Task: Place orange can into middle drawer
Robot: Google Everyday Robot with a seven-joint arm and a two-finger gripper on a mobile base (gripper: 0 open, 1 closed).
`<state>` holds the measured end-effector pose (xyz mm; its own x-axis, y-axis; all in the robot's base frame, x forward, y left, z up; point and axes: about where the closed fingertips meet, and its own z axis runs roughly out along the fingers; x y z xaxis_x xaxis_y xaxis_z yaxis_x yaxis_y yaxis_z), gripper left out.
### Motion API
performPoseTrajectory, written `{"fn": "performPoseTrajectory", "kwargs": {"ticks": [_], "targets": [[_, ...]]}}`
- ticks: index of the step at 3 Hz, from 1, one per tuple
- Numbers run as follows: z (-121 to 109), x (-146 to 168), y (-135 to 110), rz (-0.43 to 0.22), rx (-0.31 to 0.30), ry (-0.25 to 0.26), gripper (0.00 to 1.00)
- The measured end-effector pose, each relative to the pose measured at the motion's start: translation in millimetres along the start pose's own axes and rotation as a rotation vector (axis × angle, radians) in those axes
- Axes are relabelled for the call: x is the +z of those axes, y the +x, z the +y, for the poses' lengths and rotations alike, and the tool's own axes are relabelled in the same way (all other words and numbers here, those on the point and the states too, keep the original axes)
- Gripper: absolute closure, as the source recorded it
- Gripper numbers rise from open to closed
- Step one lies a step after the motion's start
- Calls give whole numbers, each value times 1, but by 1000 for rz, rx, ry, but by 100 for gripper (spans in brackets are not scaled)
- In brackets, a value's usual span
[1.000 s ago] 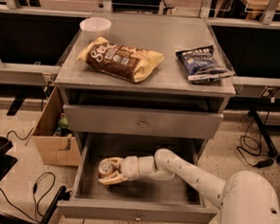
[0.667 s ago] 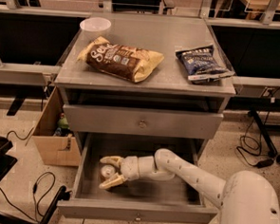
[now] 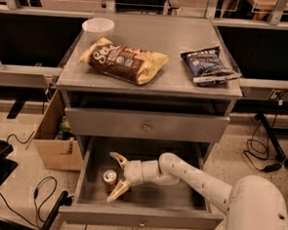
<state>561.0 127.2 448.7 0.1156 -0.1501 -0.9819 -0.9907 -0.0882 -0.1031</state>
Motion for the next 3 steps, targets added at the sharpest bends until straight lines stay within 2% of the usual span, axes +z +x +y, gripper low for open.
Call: {"fn": "performPoseTrajectory", "kwargs": {"ticks": [1,2,3], "targets": [[10,-22,-23,-27,-15,-15,0],[34,-68,-58,-31,-75,-60,0],[56,-120,-97,-16,-128,-131,0]]}}
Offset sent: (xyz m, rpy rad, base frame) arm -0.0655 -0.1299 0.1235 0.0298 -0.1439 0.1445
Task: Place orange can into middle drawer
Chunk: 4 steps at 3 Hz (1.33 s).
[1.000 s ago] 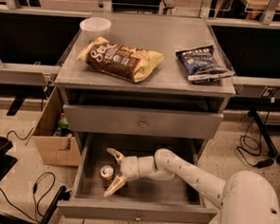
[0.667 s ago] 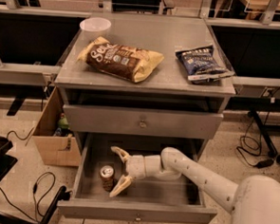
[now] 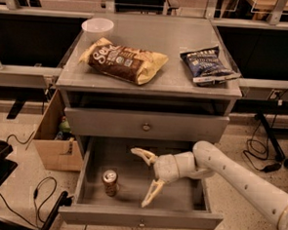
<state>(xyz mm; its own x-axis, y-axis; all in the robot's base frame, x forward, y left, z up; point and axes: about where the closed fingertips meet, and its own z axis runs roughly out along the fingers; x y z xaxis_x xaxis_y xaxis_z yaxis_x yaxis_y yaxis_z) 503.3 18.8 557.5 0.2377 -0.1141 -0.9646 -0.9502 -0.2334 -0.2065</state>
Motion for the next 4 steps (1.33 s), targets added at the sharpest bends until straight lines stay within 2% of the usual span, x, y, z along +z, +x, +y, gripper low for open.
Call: {"fn": "performPoseTrajectory", "kwargs": {"ticks": [1,2,3,4], "targets": [[36,-54,-68,82,-19,-143,0],[71,-93,-122,247,9,-171,0],[101,-118,-152,444,55,-132,0],[108,-140,-192,753,76,-43,0]]}}
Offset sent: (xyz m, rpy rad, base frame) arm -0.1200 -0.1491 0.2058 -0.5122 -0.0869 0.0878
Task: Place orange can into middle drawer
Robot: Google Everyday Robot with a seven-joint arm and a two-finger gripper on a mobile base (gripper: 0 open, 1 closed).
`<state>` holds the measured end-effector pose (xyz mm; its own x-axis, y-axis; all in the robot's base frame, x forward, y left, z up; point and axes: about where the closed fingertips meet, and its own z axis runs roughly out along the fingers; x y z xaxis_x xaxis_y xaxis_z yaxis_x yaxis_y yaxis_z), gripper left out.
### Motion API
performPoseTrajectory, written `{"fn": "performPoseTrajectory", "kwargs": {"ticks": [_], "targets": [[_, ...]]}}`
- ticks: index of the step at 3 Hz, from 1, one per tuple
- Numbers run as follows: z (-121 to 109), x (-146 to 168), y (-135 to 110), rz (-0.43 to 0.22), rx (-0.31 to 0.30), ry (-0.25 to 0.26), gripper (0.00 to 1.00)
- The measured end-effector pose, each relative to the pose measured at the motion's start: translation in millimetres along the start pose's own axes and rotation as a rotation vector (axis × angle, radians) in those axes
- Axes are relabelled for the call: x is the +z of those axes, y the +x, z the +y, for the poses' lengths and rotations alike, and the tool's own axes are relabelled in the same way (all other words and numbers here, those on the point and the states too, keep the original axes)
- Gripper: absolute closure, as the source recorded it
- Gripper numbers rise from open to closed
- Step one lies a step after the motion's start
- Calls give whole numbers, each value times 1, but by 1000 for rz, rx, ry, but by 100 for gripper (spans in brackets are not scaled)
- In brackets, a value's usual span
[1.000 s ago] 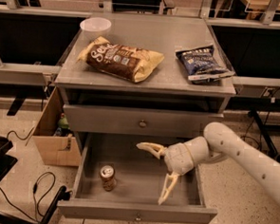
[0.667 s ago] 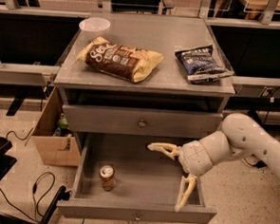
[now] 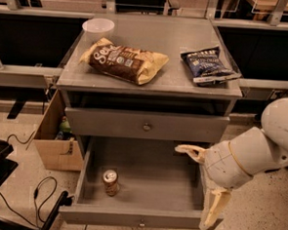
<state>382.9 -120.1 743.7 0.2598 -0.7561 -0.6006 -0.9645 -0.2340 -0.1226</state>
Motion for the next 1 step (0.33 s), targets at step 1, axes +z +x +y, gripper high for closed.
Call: {"fn": "performPoseTrajectory", "kwargs": {"ticks": [1], "targets": [[-1,-9,-12,21,-20,13,0]]}}
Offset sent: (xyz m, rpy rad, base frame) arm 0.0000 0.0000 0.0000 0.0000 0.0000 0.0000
